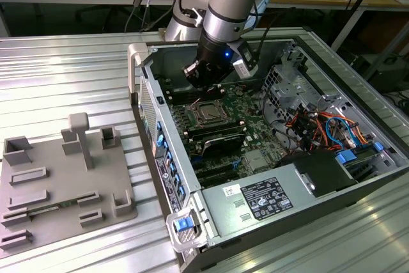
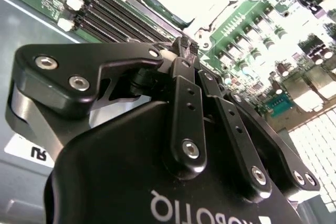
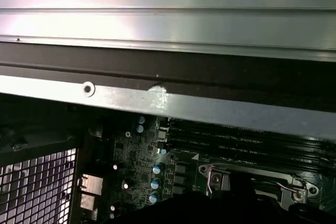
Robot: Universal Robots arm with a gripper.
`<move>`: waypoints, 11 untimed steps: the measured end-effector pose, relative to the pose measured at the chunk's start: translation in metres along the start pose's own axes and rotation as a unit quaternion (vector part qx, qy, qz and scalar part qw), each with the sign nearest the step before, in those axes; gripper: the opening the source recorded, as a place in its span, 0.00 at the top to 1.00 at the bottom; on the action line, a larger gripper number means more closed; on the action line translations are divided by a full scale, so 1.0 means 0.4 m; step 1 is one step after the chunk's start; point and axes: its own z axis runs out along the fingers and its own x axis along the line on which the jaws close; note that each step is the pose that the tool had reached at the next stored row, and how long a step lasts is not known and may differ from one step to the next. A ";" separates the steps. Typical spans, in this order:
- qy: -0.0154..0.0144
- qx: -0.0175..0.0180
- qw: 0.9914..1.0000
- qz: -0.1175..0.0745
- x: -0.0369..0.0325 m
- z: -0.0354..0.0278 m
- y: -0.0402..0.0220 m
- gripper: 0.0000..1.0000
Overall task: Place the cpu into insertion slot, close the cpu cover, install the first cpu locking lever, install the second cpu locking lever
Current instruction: 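Install the first cpu locking lever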
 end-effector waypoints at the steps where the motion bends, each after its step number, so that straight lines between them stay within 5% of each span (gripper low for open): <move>1: 0.000 0.000 1.000 0.003 0.000 0.000 0.000 0.89; 11: 0.000 0.000 1.000 0.006 0.000 0.001 0.000 0.89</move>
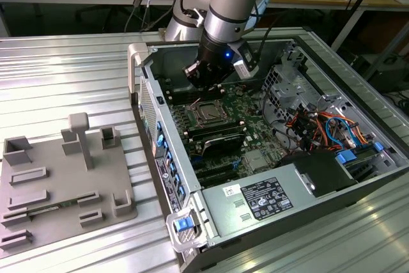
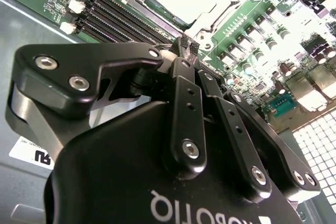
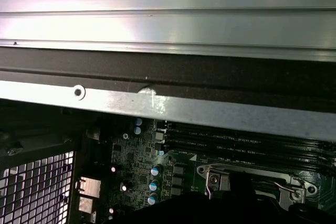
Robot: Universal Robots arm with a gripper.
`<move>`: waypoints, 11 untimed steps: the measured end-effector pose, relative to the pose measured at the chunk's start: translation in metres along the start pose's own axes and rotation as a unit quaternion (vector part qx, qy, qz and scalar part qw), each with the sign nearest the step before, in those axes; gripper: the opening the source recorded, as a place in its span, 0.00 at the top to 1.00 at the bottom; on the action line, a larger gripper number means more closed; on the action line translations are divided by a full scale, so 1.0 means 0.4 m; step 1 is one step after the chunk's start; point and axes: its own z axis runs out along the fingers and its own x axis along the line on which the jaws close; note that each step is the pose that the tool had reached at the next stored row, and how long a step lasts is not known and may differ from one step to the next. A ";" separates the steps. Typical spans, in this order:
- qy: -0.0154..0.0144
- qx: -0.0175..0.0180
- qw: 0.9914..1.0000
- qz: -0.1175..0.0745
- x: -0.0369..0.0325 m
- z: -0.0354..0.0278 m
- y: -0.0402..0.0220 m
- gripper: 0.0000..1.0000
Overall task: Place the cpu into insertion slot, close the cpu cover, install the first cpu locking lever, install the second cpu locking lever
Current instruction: 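Install the first cpu locking lever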
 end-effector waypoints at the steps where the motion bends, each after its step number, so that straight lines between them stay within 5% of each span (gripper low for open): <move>1: 0.000 0.000 1.000 0.000 0.000 0.000 0.000 0.89; 11: 0.000 0.000 1.000 0.000 0.002 0.000 0.000 0.89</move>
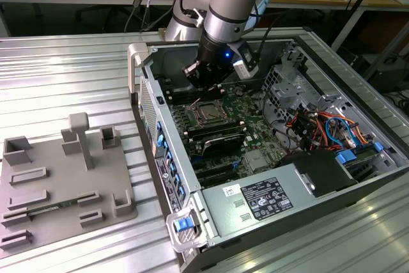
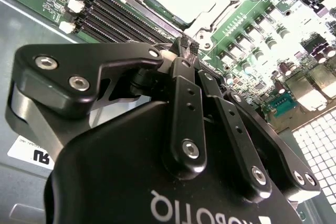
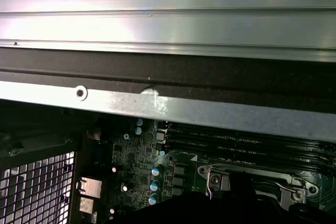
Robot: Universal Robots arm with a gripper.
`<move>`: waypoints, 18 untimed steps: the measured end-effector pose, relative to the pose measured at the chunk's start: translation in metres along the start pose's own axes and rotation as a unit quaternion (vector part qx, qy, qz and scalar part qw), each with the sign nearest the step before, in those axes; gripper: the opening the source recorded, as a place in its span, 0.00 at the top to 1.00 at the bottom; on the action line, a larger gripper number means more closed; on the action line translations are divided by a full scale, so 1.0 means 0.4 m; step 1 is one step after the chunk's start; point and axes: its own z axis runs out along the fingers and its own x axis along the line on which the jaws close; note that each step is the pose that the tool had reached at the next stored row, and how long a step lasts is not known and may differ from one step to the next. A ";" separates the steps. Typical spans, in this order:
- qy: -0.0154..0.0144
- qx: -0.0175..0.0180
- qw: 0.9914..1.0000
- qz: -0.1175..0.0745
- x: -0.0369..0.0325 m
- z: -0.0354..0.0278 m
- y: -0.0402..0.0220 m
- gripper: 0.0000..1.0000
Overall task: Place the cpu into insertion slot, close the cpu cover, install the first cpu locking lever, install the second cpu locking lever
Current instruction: 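Install the first cpu locking lever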
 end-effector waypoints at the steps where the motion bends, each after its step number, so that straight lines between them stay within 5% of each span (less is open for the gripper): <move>1: 0.000 0.000 1.000 0.000 -0.001 0.000 0.000 0.89; 4: 0.000 0.000 1.000 0.002 -0.013 0.000 -0.001 0.89; 18: 0.000 0.000 1.000 0.002 -0.008 -0.003 0.000 0.89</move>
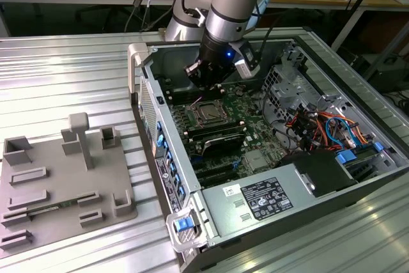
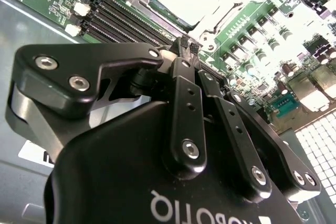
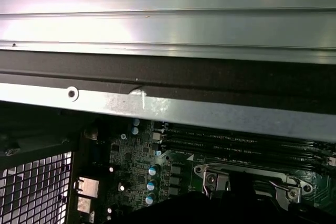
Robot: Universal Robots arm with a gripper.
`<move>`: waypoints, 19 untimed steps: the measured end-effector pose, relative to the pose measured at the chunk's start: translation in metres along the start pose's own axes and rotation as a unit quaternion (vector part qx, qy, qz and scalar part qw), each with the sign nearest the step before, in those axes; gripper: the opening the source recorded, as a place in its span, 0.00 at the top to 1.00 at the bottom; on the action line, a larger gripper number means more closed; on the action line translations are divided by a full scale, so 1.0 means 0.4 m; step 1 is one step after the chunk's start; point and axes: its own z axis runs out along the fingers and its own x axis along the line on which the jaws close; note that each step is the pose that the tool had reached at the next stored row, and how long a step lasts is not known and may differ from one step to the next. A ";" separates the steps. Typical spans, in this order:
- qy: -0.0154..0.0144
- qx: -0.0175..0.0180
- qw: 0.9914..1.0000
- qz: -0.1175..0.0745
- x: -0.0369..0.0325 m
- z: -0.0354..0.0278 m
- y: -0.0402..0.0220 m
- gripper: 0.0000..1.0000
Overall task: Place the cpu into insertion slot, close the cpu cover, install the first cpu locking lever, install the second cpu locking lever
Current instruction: 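Install the first cpu locking lever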
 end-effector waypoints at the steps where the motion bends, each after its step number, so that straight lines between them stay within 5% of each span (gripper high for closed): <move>1: 0.000 0.000 1.000 0.000 0.000 0.000 0.001 0.89; 19: 0.000 0.000 1.000 0.000 -0.006 0.001 0.014 0.89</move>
